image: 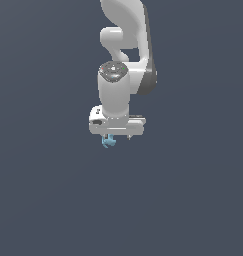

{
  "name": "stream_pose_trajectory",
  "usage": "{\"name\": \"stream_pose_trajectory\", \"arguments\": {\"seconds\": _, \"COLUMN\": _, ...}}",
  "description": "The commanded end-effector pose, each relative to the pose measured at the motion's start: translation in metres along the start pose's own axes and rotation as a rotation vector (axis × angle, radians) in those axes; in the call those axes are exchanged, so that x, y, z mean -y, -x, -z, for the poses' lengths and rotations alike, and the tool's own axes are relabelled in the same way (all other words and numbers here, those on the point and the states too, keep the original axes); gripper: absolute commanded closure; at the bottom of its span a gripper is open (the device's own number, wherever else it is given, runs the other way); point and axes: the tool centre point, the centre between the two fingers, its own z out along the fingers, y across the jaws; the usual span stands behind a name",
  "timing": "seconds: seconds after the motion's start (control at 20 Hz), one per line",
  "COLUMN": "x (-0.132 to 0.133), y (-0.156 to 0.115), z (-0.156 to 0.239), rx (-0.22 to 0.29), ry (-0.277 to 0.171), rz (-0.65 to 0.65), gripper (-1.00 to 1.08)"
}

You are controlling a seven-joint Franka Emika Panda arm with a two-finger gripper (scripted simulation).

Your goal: Pick up the object and move it to a goal position.

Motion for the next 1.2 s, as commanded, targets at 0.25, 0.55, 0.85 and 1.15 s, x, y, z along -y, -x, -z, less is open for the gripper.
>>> {"name": "stream_pose_trajectory", "arguments": {"seconds": 0.25, "x": -0.003, "y": -0.004, "z": 0.01, "rx": -0.015, "ry": -0.006, "rz": 0.0, "gripper": -0.92}}
{"name": "stream_pose_trajectory", "arguments": {"seconds": 0.55, "x": -0.006, "y": -0.008, "z": 0.02, "rx": -0.031, "ry": -0.011, "rz": 0.0, "gripper": -0.92}}
{"name": "stream_pose_trajectory", "arguments": {"seconds": 0.85, "x": -0.008, "y": -0.006, "z": 0.017, "rx": -0.03, "ry": -0.01, "rz": 0.007, "gripper": -0.92}}
{"name": "stream_pose_trajectory", "arguments": {"seconds": 1.15, "x": -0.017, "y": 0.005, "z": -0.001, "rx": -0.026, "ry": -0.006, "rz": 0.048, "gripper": -0.92}}
